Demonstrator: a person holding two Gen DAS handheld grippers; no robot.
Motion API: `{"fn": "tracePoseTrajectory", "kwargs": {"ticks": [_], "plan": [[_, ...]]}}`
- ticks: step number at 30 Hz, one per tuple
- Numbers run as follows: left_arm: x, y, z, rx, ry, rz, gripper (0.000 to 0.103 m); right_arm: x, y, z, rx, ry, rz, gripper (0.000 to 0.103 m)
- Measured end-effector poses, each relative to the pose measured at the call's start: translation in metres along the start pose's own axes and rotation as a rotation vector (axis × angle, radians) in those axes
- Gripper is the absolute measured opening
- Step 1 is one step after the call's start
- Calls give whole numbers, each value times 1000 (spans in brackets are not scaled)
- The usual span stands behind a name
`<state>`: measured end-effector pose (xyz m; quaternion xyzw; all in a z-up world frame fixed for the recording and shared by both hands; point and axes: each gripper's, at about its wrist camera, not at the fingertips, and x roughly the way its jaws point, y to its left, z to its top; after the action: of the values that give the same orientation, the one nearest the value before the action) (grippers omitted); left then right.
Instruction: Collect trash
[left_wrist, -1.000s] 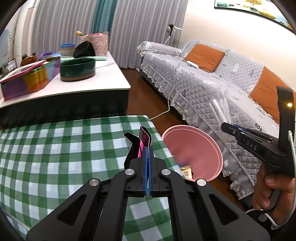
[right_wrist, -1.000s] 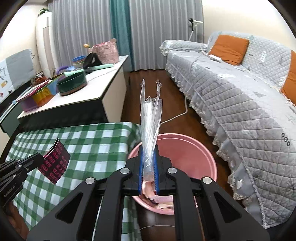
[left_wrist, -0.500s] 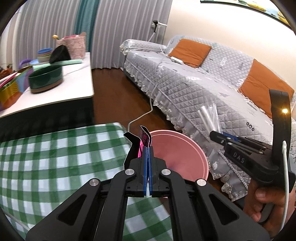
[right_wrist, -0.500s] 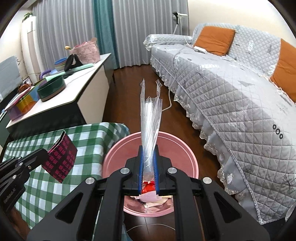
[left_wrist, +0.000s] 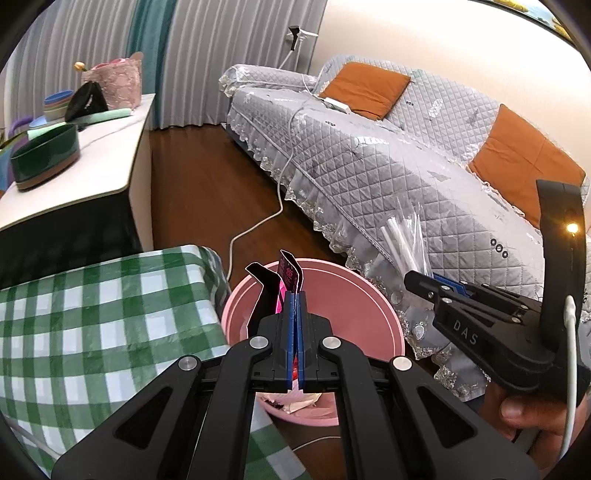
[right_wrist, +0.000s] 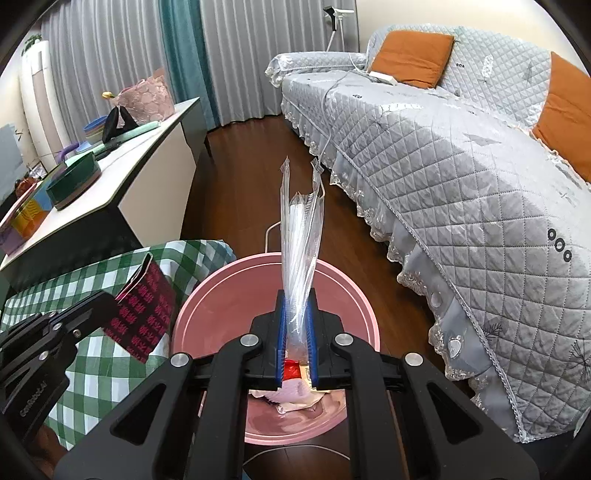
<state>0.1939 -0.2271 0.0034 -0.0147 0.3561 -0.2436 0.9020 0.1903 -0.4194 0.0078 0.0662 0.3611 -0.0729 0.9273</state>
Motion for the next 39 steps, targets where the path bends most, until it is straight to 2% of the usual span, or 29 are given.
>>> {"fn": "tracePoseTrajectory", "kwargs": {"ticks": [18, 20, 22, 23, 24, 26, 32, 34, 36, 39], "plan": [[36, -5, 6, 6, 45, -17, 1, 18, -4, 1, 13, 27, -7, 10], [37, -6, 7, 13, 50, -18, 1, 19, -2, 0, 6, 30, -16, 14], [39, -6, 8, 15, 58, -10, 1, 20, -2, 0, 3, 35, -41, 27], [39, -4, 8, 5, 58, -10, 5, 20, -3, 0, 6, 32, -44, 41], [39, -3, 8, -2, 61, -12, 14, 19, -4, 1, 9, 29, -46, 45], [38, -1, 8, -18, 61, -11, 31, 18, -4, 1, 5, 26, -49, 46], [24, 6, 9, -37, 45, 6, 35, 13, -1, 1, 4, 17, -65, 60], [16, 9, 9, -40, 36, 14, 40, 10, 2, 2, 2, 9, -65, 66], [4, 12, 9, -43, 17, 27, 54, 3, 7, 2, -11, -6, -60, 76], [-18, 20, 7, -54, -15, 51, 64, -8, 16, 0, -33, -30, -61, 84]]}}
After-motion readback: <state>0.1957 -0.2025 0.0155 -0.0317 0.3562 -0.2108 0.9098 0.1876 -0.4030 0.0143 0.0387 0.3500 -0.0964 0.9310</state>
